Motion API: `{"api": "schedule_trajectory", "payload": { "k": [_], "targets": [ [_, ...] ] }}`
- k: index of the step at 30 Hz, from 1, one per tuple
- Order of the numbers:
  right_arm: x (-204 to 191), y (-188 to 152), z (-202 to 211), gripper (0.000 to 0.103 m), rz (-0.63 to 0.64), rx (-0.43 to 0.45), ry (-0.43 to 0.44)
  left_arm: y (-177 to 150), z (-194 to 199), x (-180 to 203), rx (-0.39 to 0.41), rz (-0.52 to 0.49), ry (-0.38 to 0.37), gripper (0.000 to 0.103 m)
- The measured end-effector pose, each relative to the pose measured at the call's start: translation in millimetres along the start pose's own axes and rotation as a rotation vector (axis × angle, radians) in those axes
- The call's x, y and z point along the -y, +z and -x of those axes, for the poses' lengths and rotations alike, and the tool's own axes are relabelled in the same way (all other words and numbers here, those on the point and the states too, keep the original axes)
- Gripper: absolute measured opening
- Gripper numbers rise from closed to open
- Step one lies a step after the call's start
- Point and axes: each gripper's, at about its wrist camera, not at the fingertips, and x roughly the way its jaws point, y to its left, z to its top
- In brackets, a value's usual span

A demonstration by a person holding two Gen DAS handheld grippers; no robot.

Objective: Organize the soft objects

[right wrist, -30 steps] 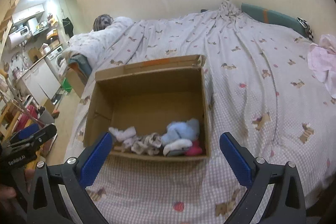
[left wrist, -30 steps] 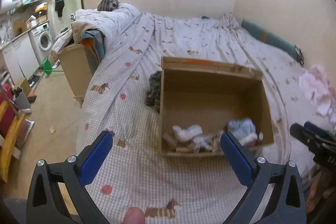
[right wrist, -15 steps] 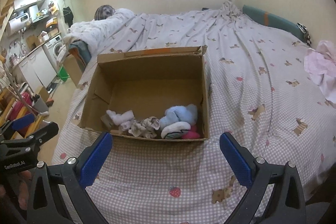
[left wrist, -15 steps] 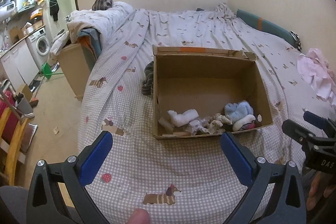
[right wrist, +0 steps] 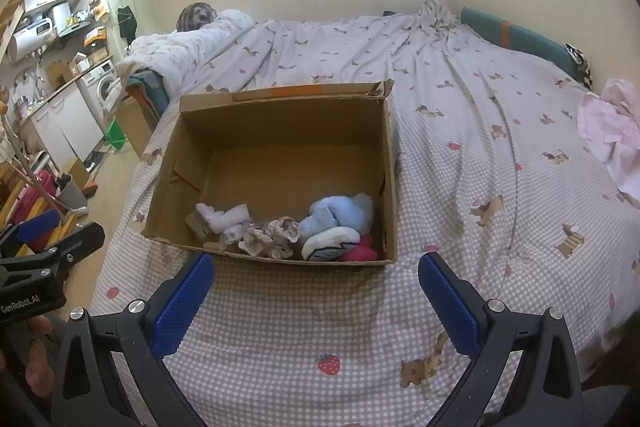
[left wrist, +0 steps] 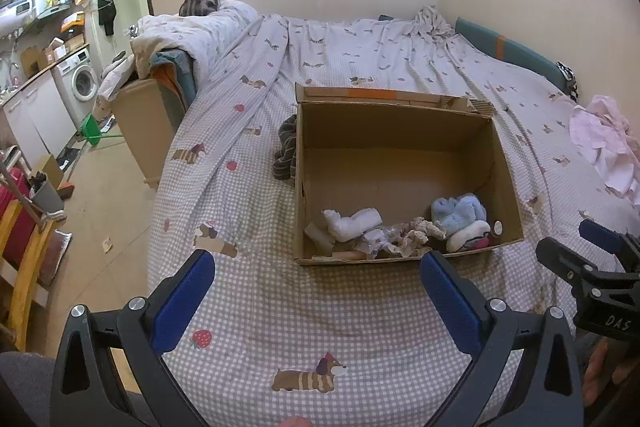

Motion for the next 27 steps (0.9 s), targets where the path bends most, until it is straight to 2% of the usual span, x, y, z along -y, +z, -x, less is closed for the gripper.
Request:
{"api": "schedule_trajectory", "payload": {
  "k": [27],
  "targets": [
    [-2.0,1.4,1.7,0.103,0.011,0.010,-0.006,-0.4,1.7,2.6,0.004,0.007,0.001,0.102]
  ]
}}
